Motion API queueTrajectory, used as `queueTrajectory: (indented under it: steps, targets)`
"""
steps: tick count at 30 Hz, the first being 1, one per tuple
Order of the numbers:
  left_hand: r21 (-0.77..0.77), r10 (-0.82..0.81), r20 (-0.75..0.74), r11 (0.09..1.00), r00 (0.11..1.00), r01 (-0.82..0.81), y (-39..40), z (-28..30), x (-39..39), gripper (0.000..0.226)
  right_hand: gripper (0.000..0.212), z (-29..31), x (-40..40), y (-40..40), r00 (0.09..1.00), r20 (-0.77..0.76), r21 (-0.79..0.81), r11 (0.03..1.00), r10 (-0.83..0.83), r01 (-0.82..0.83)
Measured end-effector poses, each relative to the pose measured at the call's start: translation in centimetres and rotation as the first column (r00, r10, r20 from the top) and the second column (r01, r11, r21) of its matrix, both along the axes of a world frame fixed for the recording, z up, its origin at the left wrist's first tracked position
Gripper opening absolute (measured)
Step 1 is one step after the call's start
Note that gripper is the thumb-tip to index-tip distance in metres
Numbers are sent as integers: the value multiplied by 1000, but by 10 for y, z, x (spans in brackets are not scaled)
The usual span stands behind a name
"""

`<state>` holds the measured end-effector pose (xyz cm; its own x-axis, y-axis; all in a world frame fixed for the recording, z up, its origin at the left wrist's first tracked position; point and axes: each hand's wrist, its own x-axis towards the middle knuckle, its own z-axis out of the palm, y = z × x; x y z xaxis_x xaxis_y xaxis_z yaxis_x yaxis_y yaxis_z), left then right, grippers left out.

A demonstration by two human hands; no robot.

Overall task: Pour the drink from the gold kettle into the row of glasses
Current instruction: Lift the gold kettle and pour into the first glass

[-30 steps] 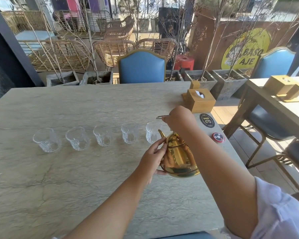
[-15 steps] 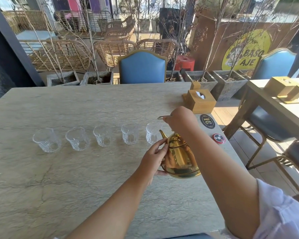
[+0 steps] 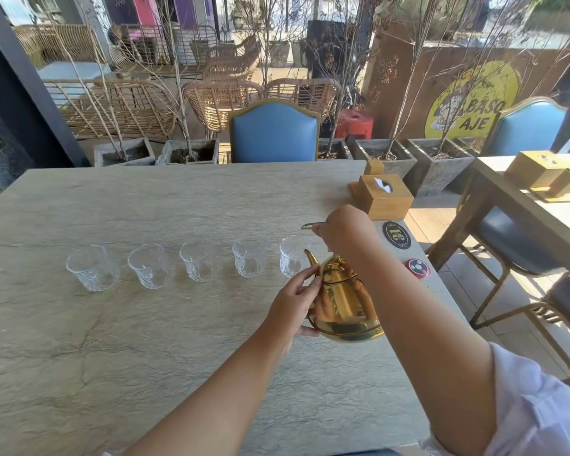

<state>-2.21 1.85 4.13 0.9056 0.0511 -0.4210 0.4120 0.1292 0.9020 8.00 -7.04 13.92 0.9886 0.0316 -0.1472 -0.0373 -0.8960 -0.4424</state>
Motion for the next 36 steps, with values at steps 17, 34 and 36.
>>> queueTrajectory:
  steps: [17,34,36]
  targets:
    - [-16,5,8,1000,1000,-5,-1,3,-1,34,46,4,0,1,1000,-5,-23,1000,10,-10]
    - [-5,-12,-14,1000,1000,12,8,5,-4,26,50,9,-8,12,999,-24,-45,999,-28,27]
    - [15,-30,-6,999,1000,30,14,3,-4,24,48,6,-12,13,999,-12,-8,999,-43,43]
